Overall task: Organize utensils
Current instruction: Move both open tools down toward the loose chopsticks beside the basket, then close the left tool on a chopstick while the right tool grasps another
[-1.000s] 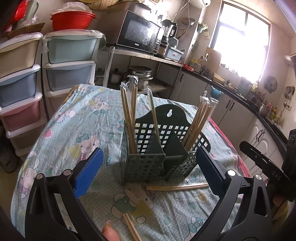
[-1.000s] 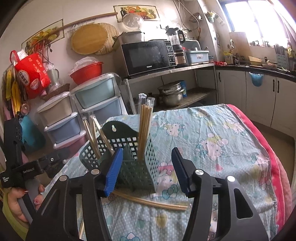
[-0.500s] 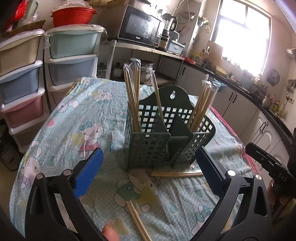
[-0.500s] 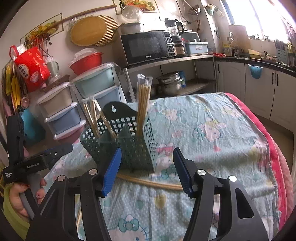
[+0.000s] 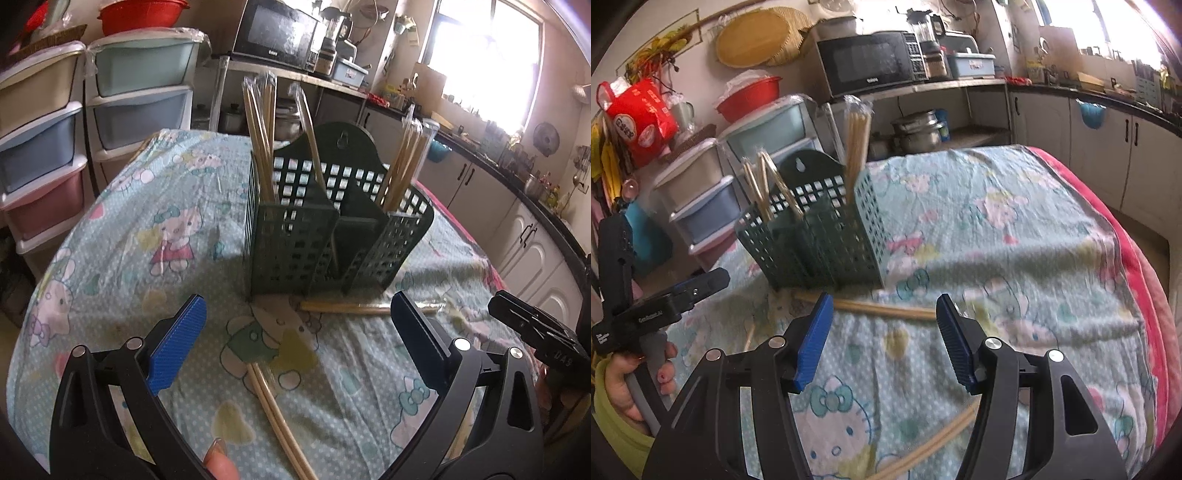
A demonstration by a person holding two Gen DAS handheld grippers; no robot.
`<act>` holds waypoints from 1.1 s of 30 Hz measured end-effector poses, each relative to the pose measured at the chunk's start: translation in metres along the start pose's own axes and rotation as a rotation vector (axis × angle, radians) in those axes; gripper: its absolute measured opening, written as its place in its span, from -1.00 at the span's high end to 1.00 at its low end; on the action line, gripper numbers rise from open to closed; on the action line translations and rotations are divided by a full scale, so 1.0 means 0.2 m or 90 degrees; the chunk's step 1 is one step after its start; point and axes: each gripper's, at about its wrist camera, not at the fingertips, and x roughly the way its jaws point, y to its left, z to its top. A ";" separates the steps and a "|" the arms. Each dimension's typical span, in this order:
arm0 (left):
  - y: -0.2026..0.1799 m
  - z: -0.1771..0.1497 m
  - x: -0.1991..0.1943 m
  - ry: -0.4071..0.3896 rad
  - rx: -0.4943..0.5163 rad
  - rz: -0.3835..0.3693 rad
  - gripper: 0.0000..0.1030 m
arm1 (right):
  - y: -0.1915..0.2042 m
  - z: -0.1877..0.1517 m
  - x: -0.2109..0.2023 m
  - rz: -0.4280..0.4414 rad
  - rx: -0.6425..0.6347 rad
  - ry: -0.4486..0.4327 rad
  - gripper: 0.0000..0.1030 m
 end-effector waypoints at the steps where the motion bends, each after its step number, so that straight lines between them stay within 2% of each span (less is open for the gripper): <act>1: 0.00 -0.01 0.01 0.006 -0.002 -0.001 -0.79 | -0.01 -0.01 0.00 -0.002 0.003 0.004 -0.08; 16: 0.11 -0.20 0.12 0.097 -0.036 -0.014 -0.78 | -0.10 -0.18 0.04 -0.025 0.036 0.072 -0.08; 18: 0.11 -0.20 0.12 0.103 -0.039 -0.020 -0.54 | -0.13 -0.20 0.05 -0.030 0.043 0.085 -0.08; 21: 0.10 -0.22 0.15 0.121 -0.039 -0.025 -0.31 | -0.17 -0.23 0.05 -0.040 0.060 0.098 -0.08; 25: 0.11 -0.24 0.20 0.148 -0.043 -0.003 -0.30 | -0.24 -0.27 0.05 -0.055 0.078 0.114 -0.08; 31: 0.12 -0.26 0.23 0.147 -0.032 0.013 -0.29 | -0.28 -0.29 0.08 -0.065 0.094 0.126 -0.08; 33: 0.11 -0.26 0.23 0.143 -0.023 0.026 -0.16 | -0.27 -0.28 0.10 -0.070 0.092 0.123 -0.08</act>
